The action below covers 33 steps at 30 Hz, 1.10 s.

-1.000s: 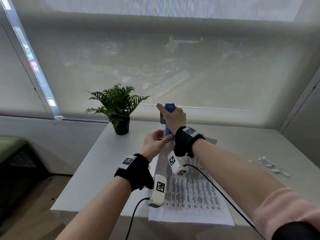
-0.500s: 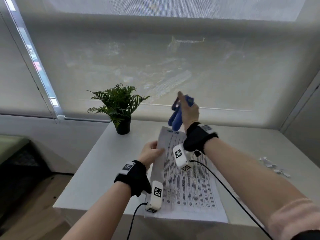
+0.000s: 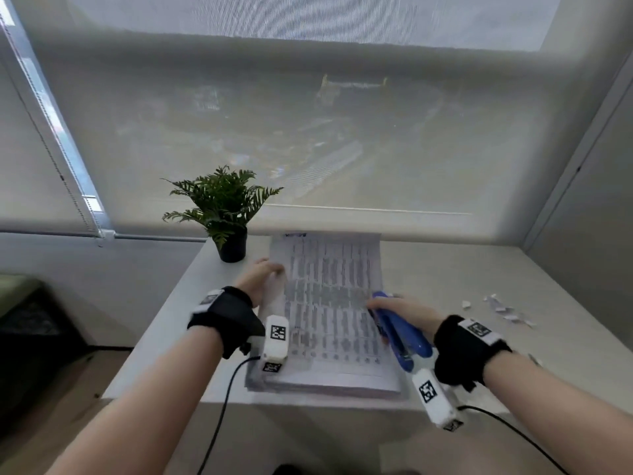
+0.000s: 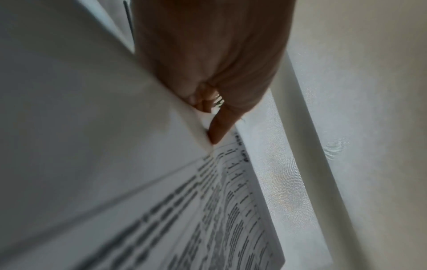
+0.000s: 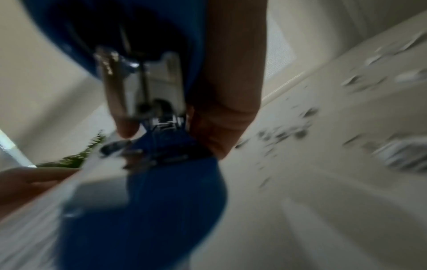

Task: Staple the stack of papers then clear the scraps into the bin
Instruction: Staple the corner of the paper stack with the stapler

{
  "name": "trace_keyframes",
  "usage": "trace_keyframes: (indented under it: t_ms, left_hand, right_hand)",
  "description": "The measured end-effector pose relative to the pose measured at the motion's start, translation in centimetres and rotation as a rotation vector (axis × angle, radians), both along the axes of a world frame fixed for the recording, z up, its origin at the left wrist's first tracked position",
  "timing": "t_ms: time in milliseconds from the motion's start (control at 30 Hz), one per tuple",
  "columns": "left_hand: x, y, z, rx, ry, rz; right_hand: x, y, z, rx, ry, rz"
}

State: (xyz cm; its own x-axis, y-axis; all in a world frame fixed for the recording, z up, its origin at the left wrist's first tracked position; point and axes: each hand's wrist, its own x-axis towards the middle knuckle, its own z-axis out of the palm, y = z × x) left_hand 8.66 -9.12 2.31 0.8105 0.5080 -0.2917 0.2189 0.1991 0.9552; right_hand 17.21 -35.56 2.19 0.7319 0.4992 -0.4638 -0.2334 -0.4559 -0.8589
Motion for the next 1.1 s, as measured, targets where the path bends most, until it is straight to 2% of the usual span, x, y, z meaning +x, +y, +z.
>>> trace_keyframes:
  t_ms: [100, 167, 200, 300, 433, 600, 733, 867, 1100]
  left_hand:
    - [-3.3, 2.2, 0.6, 0.009, 0.181, -0.103]
    - [-6.2, 3.8, 0.7, 0.077, 0.328, -0.238]
    - [-7.5, 4.7, 0.6, 0.115, 0.363, -0.243]
    - [-9.8, 8.0, -0.6, 0.224, 0.363, -0.077]
    - [-11.5, 9.5, -1.1, 0.360, 0.426, 0.060]
    - [-11.2, 11.7, -2.8, 0.587, 0.552, 0.031]
    - [-11.2, 9.1, -1.2, 0.777, 0.676, 0.030]
    - [-10.6, 8.7, -1.7, 0.860, 0.726, 0.025]
    - [-10.1, 8.0, -1.8, 0.831, 0.832, 0.041]
  right_hand:
    - [-1.7, 3.0, 0.3, 0.045, 0.052, -0.008]
    - [-3.2, 5.4, 0.6, 0.087, 0.122, 0.046]
    - [-3.9, 6.7, 0.5, 0.116, 0.149, 0.074]
    - [-5.8, 9.9, -0.1, 0.180, 0.196, 0.156]
    - [-7.7, 11.8, -0.7, 0.231, 0.224, 0.210]
    - [-6.4, 9.1, -0.8, 0.240, 0.144, 0.131]
    - [-3.6, 4.7, 0.2, 0.255, 0.017, -0.055]
    - [-1.4, 0.6, 0.4, 0.234, -0.049, -0.216]
    - [-0.2, -2.8, 0.3, 0.200, -0.047, -0.222]
